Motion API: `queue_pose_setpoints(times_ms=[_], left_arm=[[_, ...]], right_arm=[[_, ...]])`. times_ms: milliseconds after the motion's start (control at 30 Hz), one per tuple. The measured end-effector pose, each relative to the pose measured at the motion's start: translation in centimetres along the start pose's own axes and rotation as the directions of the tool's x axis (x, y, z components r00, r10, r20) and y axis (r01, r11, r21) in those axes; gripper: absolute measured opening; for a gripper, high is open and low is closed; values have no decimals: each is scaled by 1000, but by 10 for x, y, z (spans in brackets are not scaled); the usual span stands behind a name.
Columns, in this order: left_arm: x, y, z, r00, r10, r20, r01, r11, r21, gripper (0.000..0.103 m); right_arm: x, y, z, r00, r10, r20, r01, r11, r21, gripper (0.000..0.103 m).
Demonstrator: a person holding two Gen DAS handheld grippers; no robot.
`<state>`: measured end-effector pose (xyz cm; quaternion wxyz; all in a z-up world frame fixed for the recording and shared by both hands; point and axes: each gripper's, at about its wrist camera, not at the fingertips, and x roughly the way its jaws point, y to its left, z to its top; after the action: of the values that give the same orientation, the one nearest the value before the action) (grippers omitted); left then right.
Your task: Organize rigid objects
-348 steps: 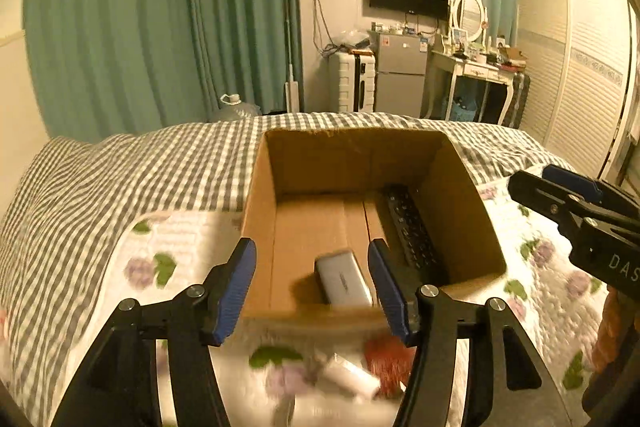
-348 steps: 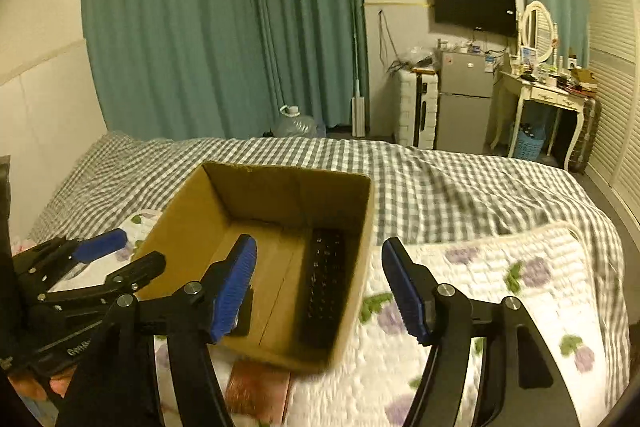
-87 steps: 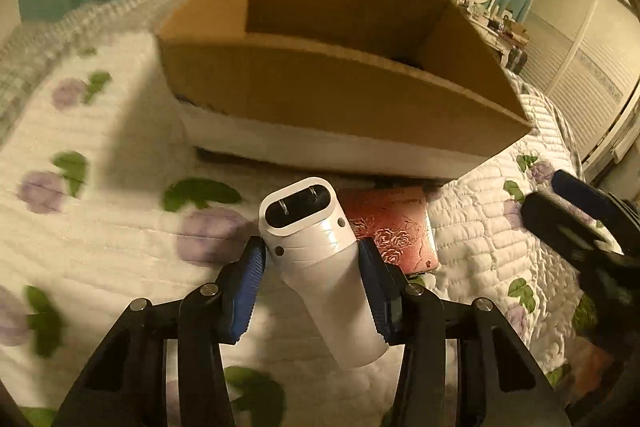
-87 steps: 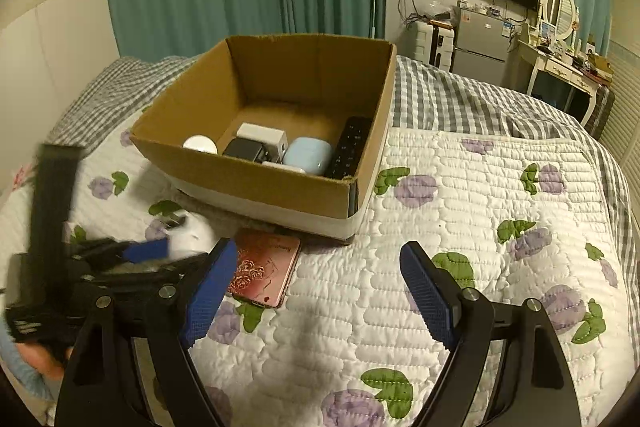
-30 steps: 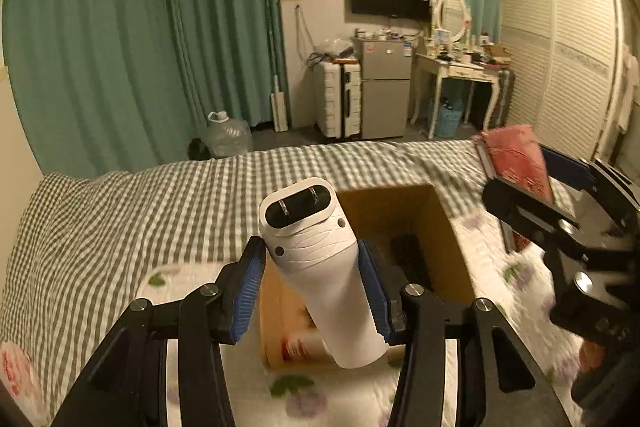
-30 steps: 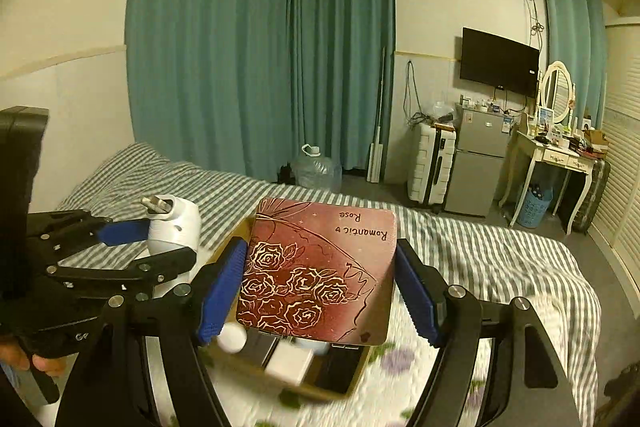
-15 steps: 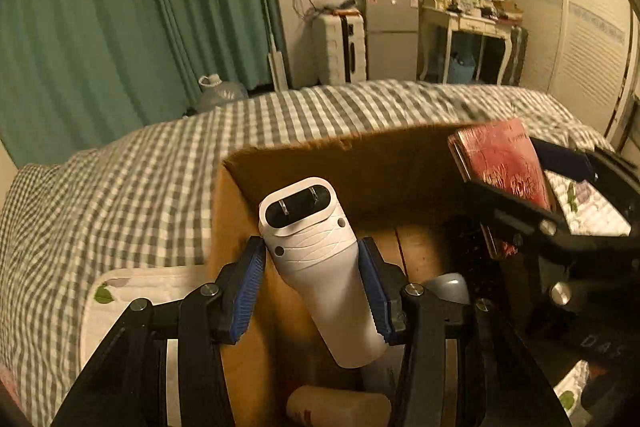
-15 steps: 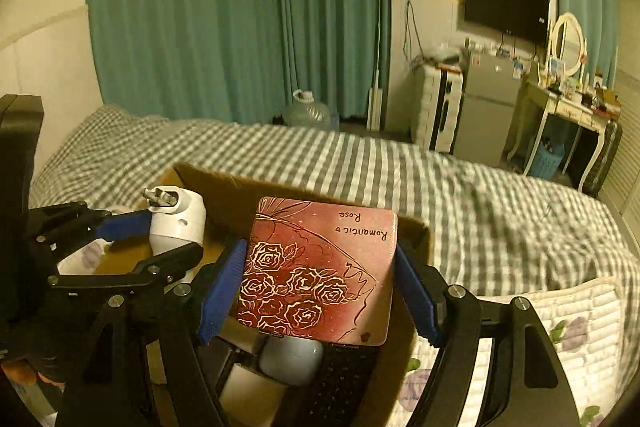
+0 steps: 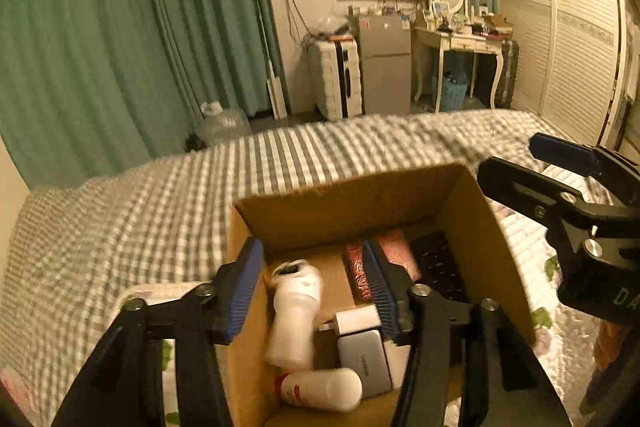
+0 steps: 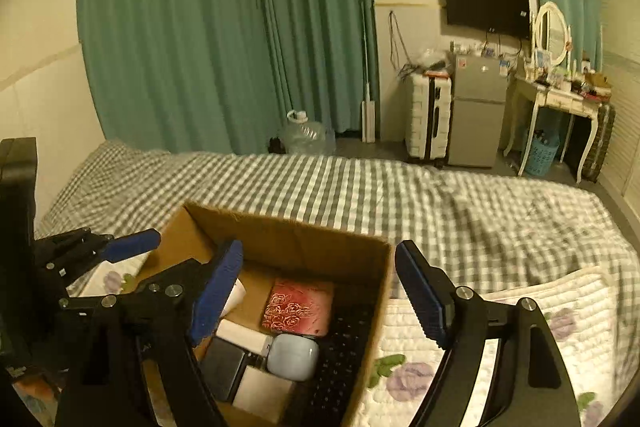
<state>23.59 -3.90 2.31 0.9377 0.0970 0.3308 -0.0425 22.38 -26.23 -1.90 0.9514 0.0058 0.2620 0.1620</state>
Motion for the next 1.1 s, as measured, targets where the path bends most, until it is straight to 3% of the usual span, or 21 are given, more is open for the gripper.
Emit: queue_pose_setpoints(times_ms=[233,300,567,633,733,800,900,1100], left_arm=[[-98,-6,13,992,-4,127,7,1000,-21,57],[-130,-7,16,984,6,179,0,999,-33,62],[-242,-1,14,914,47,403,-6,995,-101,73],[-254,-2,8,904,64,422,-18,994,-110,74],[-263,-3,-7,876,82,476,-32,993,-111,76],[-261,-6,-16,870,106,481,-64,993,-102,77],[-249,-3,-30,870,112,481,-68,992,-108,77],[-221,4,-42,889,109,445,-60,991,-122,77]], right_arm=[[-92,7,11,996,-32,84,36,998,-49,78],[-123,10,16,992,-43,119,51,997,-58,78],[-228,25,35,965,-81,251,97,994,-53,88],[-243,29,34,956,-90,278,107,993,-48,93],[-253,35,27,949,-102,297,119,992,-38,96],[-250,38,20,950,-113,290,128,991,-36,98],[-248,40,10,947,-116,300,127,992,-18,103],[-225,38,-7,951,-120,284,125,992,0,103]])
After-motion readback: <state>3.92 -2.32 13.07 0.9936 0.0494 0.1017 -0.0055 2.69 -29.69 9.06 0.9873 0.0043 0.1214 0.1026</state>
